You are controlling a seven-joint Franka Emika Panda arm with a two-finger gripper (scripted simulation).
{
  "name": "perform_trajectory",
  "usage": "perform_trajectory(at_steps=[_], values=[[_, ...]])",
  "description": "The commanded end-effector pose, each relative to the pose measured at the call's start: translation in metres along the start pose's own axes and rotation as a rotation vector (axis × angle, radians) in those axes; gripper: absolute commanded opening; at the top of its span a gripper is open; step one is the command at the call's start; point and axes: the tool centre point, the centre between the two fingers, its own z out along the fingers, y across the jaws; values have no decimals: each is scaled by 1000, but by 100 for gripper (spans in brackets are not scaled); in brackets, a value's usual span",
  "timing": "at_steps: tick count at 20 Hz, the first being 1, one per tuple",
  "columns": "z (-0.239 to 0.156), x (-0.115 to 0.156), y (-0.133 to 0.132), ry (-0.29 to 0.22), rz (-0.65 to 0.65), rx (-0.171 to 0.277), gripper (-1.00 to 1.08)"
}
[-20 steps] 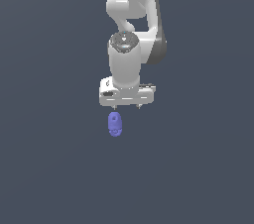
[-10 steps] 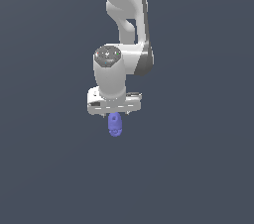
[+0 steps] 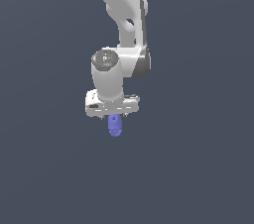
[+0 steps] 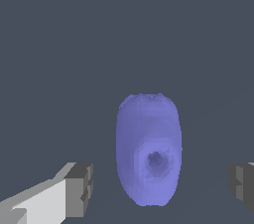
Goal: Pick up the object and move it to a goal position.
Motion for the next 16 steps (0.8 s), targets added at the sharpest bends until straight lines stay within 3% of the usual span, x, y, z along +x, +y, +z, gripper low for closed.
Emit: perform_trajectory(at_steps=[1, 13, 14, 16], values=[[8, 0, 0, -1, -1, 0, 100], [46, 0, 1, 0, -3, 0, 100], [46, 0, 1, 0, -3, 0, -100], [46, 0, 1, 0, -3, 0, -100]])
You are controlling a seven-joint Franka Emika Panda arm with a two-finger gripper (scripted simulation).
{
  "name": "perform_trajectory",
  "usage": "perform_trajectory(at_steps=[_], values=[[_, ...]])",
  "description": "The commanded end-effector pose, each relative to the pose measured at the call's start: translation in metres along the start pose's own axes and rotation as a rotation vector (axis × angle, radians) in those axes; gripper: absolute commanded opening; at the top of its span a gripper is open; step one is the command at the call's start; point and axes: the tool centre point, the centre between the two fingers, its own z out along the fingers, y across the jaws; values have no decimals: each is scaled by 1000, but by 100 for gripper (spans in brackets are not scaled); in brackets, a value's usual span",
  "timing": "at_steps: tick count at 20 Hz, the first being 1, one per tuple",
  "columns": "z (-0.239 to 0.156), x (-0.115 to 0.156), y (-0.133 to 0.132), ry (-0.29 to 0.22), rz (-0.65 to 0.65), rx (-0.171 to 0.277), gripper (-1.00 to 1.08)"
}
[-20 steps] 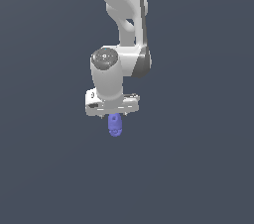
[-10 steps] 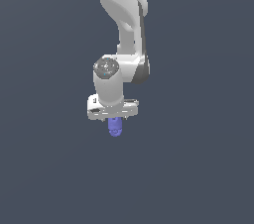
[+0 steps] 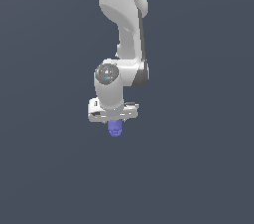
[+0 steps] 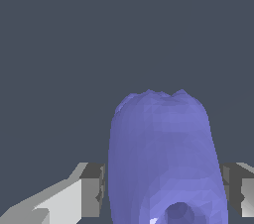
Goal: Pick up the object and move it to a goal position.
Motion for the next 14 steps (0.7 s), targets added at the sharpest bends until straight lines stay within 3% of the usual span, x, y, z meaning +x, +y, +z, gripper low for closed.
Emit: perform_trajectory(at_steps=[1, 9, 14], values=[[0, 0, 0, 0, 0, 0, -100], [0, 0, 0, 0, 0, 0, -100], [-5, 2, -14, 0, 0, 0, -100]])
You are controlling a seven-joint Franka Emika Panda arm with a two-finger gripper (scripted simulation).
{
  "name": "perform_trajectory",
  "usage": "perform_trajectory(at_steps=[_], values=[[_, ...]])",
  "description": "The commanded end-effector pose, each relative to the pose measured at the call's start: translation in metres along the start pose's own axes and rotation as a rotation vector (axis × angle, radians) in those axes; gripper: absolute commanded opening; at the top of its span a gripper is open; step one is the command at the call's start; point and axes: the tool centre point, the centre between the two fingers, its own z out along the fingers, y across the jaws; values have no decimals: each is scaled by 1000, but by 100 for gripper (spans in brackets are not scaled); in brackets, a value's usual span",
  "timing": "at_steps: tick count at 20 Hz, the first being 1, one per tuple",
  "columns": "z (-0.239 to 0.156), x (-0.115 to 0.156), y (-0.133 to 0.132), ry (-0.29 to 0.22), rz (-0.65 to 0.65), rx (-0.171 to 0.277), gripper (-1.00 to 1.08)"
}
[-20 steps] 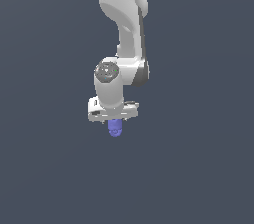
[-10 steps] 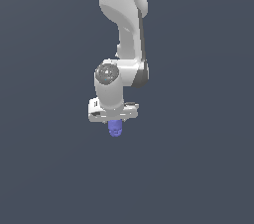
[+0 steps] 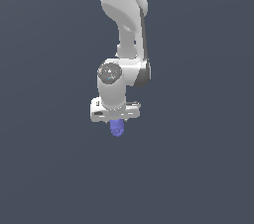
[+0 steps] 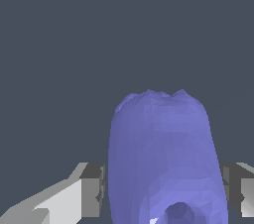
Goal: Pick up the object and move it to a goal position.
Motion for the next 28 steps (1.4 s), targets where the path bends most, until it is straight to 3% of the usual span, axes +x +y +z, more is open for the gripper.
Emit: perform_trajectory(at_steps=[1, 7, 21, 28], values=[[-4, 2, -11, 1, -2, 0, -100], [-21, 7, -59, 1, -2, 0, -100], [-79, 29, -222, 1, -2, 0, -100], [-96, 38, -268, 1, -1, 0, -100]])
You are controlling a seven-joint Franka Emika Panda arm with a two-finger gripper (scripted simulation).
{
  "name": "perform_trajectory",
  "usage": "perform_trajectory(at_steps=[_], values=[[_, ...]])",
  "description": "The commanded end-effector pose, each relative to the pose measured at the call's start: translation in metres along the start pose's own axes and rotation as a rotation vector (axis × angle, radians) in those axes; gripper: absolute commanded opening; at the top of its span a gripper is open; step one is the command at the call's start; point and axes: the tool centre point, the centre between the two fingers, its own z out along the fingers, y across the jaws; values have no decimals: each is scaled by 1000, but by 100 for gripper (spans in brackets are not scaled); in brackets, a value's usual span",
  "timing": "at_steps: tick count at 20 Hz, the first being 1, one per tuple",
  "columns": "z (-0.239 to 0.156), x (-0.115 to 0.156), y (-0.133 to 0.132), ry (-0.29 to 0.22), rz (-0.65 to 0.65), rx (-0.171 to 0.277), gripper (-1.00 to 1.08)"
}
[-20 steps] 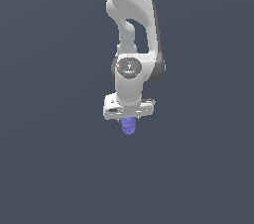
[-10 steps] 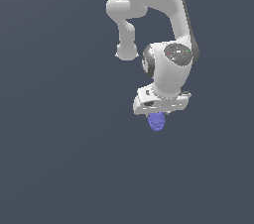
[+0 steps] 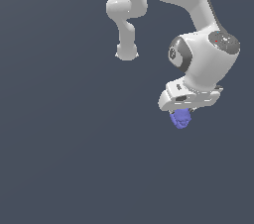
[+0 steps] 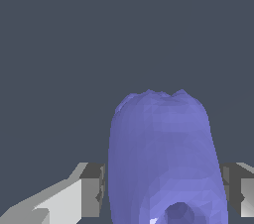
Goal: Pick up the object and move it to a goal position.
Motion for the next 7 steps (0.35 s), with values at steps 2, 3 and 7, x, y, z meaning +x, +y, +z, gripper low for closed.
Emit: perform_trajectory(at_steps=[2, 3, 7], values=[[-5, 3, -13, 0, 2, 0, -100], [-6, 4, -15, 0, 2, 0, -100], [-7, 5, -18, 0, 2, 0, -100]])
